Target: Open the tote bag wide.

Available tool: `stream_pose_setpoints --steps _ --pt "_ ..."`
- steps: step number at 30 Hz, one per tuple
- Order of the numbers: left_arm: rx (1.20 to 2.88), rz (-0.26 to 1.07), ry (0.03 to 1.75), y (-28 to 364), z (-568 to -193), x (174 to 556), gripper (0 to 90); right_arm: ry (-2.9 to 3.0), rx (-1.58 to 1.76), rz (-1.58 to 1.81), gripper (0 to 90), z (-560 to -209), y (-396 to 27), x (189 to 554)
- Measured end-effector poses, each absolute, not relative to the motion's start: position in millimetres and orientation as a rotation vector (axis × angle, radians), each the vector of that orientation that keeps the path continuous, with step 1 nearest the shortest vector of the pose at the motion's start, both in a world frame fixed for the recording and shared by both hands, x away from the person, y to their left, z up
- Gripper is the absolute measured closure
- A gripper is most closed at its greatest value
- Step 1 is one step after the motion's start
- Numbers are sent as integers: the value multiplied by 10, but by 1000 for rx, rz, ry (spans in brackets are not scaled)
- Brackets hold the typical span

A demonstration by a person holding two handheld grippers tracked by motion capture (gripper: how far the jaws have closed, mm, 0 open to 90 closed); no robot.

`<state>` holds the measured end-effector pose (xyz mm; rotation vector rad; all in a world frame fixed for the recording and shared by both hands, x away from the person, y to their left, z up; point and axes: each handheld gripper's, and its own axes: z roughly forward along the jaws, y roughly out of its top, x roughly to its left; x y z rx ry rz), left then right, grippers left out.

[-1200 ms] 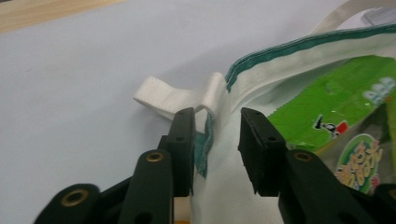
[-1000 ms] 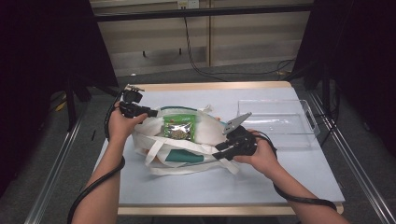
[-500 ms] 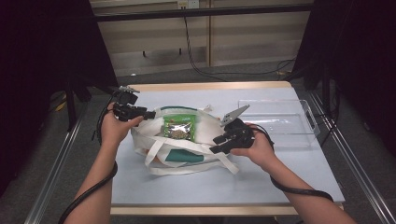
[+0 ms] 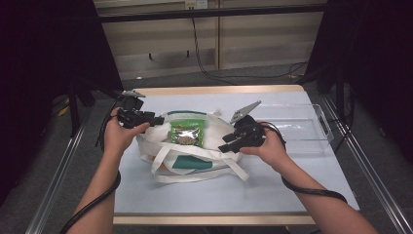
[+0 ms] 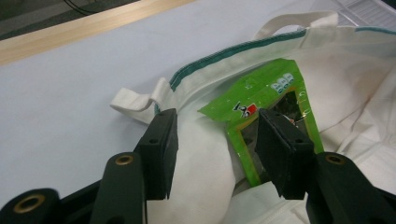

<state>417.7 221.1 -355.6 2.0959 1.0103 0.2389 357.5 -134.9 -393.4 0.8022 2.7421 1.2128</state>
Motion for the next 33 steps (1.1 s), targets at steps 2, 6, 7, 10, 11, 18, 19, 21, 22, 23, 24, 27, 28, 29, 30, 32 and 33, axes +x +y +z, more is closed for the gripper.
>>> stream_pose_setpoints --steps 2,6,7,10,11,18,19,21,22,23,24,27,28,29,30,32,33 --pt "2100 235 1000 2196 -3557 4158 490 2733 808 1217 527 -3917 -1356 3592" --pt "2106 230 981 2169 -3562 4128 489 2728 832 1232 528 -3895 -1360 3628" --pt "2108 230 978 2164 -3557 4117 489 2720 833 1229 528 -3887 -1356 3635" --pt "2111 223 956 2144 -3558 4081 485 2714 835 1246 528 -3852 -1338 3659" --pt "2137 223 936 2149 -3556 4075 483 2711 837 1244 527 -3839 -1325 3666" --pt "2137 192 935 2121 -3637 4054 477 2707 827 1243 528 -3779 -1226 3718" --pt "2140 190 930 2119 -3639 4050 477 2708 822 1248 530 -3769 -1221 3728" --pt "2154 192 913 2110 -3642 4040 473 2700 816 1236 530 -3746 -1213 3746" --pt "2147 186 917 2098 -3648 4031 471 2698 825 1239 530 -3738 -1208 3757" --pt "2154 187 913 2097 -3646 4023 468 2699 816 1234 530 -3731 -1207 3772" --pt "2148 180 910 2092 -3646 4013 468 2689 819 1220 530 -3722 -1199 3782" --pt "2145 179 900 2085 -3646 3983 465 2679 817 1224 530 -3692 -1182 3814" --pt "2148 179 898 2086 -3647 3978 463 2672 816 1228 530 -3682 -1172 3822" --pt "2144 169 895 2083 -3652 3970 461 2673 812 1228 529 -3674 -1164 3831" --pt "2142 171 893 2081 -3653 3960 460 2671 815 1218 529 -3666 -1156 3839" --pt "2142 169 885 2069 -3657 3940 454 2670 799 1198 529 -3652 -1146 3858" --pt "2143 167 885 2064 -3661 3930 450 2668 809 1199 529 -3646 -1139 3862"
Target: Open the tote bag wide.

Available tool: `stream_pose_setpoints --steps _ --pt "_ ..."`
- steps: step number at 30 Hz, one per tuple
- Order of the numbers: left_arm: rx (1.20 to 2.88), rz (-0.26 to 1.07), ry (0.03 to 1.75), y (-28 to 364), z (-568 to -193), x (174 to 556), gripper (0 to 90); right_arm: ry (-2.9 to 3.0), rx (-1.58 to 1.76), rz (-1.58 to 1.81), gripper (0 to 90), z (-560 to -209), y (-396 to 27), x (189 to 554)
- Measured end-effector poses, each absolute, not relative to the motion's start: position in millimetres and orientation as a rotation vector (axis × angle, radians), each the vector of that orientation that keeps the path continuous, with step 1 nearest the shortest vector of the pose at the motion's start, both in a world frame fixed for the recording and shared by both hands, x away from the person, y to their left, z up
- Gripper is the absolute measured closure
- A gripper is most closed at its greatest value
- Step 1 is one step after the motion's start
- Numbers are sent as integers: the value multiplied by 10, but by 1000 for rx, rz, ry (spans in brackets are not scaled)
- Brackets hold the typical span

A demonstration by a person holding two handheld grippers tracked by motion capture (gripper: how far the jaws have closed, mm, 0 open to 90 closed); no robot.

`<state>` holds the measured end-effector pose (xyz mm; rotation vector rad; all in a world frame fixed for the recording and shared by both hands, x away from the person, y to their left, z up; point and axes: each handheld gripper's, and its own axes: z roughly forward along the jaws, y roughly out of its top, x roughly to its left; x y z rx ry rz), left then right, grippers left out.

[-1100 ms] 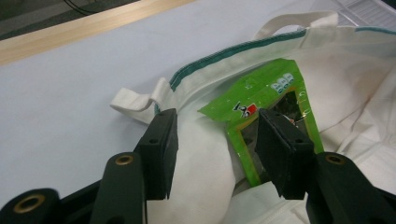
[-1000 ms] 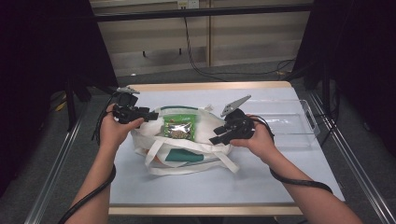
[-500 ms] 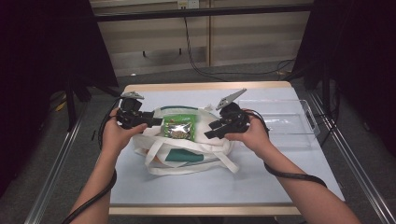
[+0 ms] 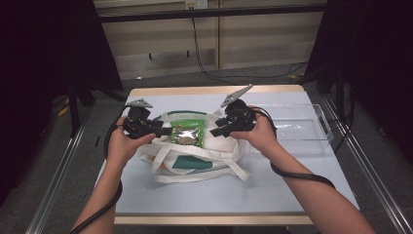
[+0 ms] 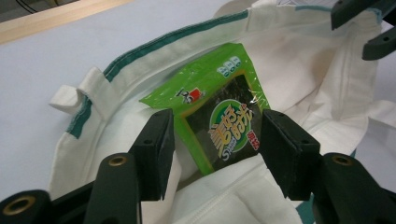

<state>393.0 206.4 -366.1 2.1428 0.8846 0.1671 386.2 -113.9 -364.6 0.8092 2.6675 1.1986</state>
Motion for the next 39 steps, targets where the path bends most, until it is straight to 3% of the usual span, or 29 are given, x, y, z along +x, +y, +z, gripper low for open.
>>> stream_pose_setpoints --steps 29,33,39 --pt "2170 78 821 2002 -3830 3710 381 2610 827 1103 495 -3566 -1187 3976" --pt "2186 72 809 1997 -3878 3685 380 2599 856 1081 519 -3587 -1217 4022" --pt "2182 57 794 1996 -3948 3666 374 2601 860 1047 644 -3656 -1222 4063"
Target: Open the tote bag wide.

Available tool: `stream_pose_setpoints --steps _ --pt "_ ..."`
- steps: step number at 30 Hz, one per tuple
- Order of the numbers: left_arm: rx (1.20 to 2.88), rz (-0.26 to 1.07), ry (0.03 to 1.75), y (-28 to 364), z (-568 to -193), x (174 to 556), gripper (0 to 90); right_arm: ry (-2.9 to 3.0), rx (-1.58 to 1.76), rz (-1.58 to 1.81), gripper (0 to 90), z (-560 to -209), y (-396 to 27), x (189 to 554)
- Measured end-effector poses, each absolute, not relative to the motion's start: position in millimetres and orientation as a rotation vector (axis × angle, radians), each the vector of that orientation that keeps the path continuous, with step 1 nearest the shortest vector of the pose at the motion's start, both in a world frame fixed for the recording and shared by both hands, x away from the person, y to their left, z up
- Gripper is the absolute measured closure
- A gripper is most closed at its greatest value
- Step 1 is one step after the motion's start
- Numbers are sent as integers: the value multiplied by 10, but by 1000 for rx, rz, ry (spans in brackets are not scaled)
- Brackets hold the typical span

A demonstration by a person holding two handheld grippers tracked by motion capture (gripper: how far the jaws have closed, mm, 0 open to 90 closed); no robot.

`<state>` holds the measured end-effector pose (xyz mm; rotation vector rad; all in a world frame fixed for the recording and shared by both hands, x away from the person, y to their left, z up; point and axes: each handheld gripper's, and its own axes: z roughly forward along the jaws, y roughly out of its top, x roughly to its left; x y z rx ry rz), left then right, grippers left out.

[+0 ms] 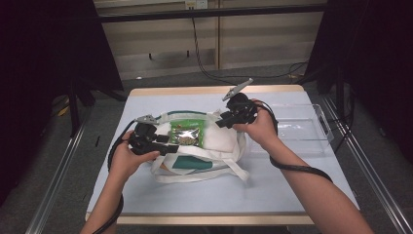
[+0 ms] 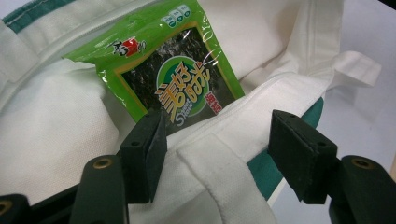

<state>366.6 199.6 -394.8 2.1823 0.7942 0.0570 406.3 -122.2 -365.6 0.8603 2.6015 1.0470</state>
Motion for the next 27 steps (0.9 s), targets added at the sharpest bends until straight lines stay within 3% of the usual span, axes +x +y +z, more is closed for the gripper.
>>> stream_pose_setpoints --steps 7,16,27 --pt "2173 53 778 2023 -3994 3625 359 2593 917 1035 768 -3725 -1255 4107" --pt "2193 45 741 2001 -4055 3581 295 2589 947 1059 804 -3736 -1313 4136" --pt "2221 82 744 1972 -4135 3521 426 2562 1013 1088 874 -3761 -1396 4192"
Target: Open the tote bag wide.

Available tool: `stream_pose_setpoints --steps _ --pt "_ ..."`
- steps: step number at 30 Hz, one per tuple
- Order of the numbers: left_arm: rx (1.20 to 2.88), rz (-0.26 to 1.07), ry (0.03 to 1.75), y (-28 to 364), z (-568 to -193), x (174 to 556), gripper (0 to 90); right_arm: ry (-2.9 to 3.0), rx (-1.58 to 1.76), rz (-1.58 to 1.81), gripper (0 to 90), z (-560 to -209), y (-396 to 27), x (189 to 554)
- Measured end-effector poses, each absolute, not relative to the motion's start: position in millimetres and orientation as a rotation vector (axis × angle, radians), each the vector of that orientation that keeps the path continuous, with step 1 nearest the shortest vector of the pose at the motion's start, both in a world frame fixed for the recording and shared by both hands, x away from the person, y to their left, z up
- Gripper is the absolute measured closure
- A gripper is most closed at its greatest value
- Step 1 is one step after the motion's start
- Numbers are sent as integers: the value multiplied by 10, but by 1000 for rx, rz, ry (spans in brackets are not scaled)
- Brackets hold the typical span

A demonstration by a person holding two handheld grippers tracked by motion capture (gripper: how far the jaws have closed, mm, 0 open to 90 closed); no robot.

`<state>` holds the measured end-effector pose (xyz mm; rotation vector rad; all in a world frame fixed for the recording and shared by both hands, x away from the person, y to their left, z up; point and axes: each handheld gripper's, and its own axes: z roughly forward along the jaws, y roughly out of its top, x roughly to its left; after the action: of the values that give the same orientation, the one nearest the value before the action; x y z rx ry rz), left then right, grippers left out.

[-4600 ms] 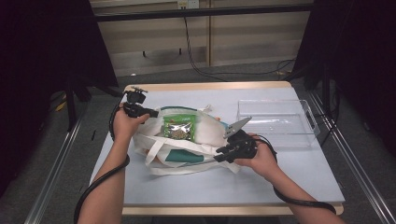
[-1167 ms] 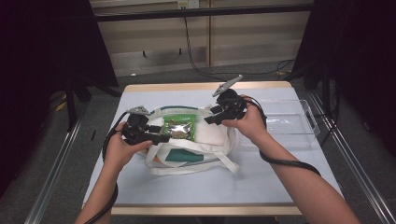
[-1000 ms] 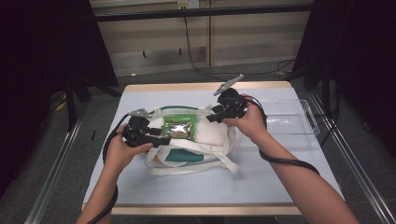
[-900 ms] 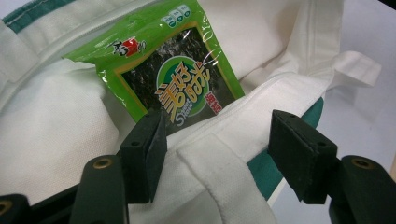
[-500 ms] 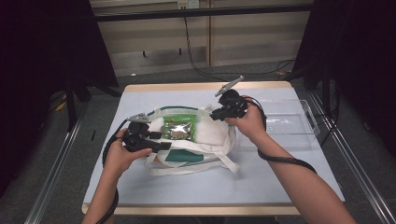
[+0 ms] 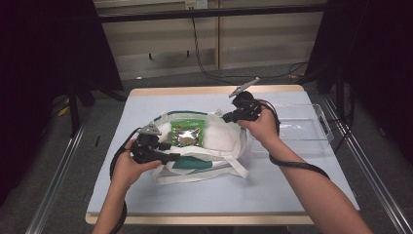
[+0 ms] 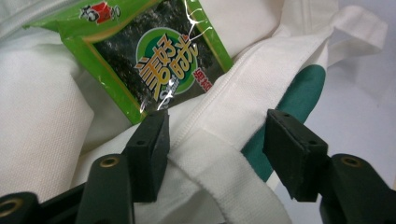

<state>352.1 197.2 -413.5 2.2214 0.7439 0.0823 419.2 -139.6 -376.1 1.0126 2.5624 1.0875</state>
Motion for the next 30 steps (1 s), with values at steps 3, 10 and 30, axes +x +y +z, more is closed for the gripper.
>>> stream_pose_setpoints --steps 3,10,30 --pt "2215 90 746 1984 -4125 3517 482 2561 1019 1088 878 -3761 -1403 4206" --pt "2247 124 719 1999 -4128 3476 529 2547 1063 1091 880 -3785 -1440 4258" --pt "2262 112 712 2068 -4196 3384 611 2485 1167 1042 884 -3967 -1519 4434"
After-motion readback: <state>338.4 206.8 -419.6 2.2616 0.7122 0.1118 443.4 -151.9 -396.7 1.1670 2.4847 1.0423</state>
